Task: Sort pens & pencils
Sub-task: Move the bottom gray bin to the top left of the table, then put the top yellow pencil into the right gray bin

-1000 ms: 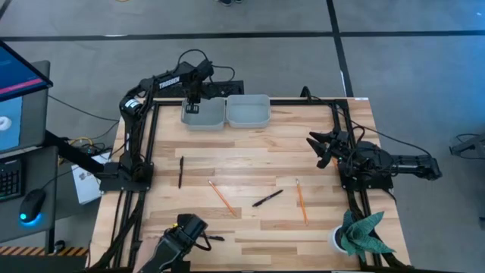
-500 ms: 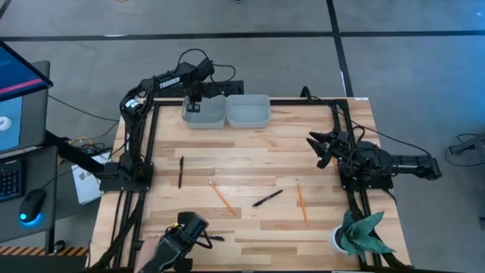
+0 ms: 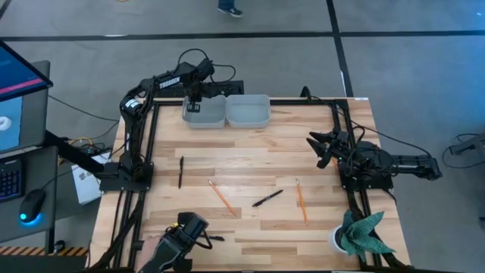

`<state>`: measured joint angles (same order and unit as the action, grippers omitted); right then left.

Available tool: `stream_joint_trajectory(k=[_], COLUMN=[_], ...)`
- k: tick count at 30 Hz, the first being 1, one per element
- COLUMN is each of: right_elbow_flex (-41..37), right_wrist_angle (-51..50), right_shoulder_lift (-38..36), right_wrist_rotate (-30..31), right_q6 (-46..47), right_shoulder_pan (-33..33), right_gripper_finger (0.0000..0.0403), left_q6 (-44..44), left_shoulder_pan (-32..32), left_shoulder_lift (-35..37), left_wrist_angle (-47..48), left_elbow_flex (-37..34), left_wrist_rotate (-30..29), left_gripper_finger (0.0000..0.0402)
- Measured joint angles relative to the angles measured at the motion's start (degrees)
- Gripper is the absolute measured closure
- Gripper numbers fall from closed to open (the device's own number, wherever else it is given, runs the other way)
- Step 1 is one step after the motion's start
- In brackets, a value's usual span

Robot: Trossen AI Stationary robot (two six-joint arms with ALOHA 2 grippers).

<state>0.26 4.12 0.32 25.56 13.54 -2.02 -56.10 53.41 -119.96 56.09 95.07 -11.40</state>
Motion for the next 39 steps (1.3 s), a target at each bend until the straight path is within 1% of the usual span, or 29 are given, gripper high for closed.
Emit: stream_joint_trajectory(k=[3, 10, 14, 19, 25, 28, 33, 39], right_elbow_flex=[0.0, 0.0, 0.0, 0.0, 0.0, 0.0, 0.0, 0.0], right_wrist_angle=[0.0, 0.0, 0.0, 0.0, 0.0, 0.0, 0.0, 0.0], right_shoulder_lift=[0.0, 0.0, 0.0, 0.0, 0.0, 0.0, 0.0, 0.0], right_wrist_rotate=[0.0, 0.0, 0.0, 0.0, 0.0, 0.0, 0.0, 0.0], right_q6=[0.0, 0.0, 0.0, 0.0, 0.0, 0.0, 0.0, 0.0], right_shoulder_pan=[0.0, 0.0, 0.0, 0.0, 0.0, 0.0, 0.0, 0.0], right_gripper_finger=[0.0221, 0.0221, 0.0221, 0.0221, 0.0221, 0.0221, 0.0221, 0.0221], left_q6=[0.8, 2.7, 2.7, 1.5, 1.3, 1.3, 1.8, 2.5], left_shoulder_pan=[0.0, 0.0, 0.0, 0.0, 0.0, 0.0, 0.0, 0.0], left_shoulder_lift=[0.0, 0.0, 0.0, 1.4, 3.8, 5.0, 7.5, 12.4], left_wrist_angle=[0.0, -0.4, 0.0, 1.7, 2.3, 3.9, 6.3, 3.2], left_elbow_flex=[0.0, 0.0, 0.0, 0.0, 0.0, 0.0, 0.0, 0.0], left_wrist_rotate=[0.0, 0.2, 0.5, 1.5, 2.6, 3.6, 3.5, 1.8], left_gripper_finger=[0.0386, 0.0319, 0.0297, 0.0287, 0.0287, 0.0287, 0.0287, 0.0287])
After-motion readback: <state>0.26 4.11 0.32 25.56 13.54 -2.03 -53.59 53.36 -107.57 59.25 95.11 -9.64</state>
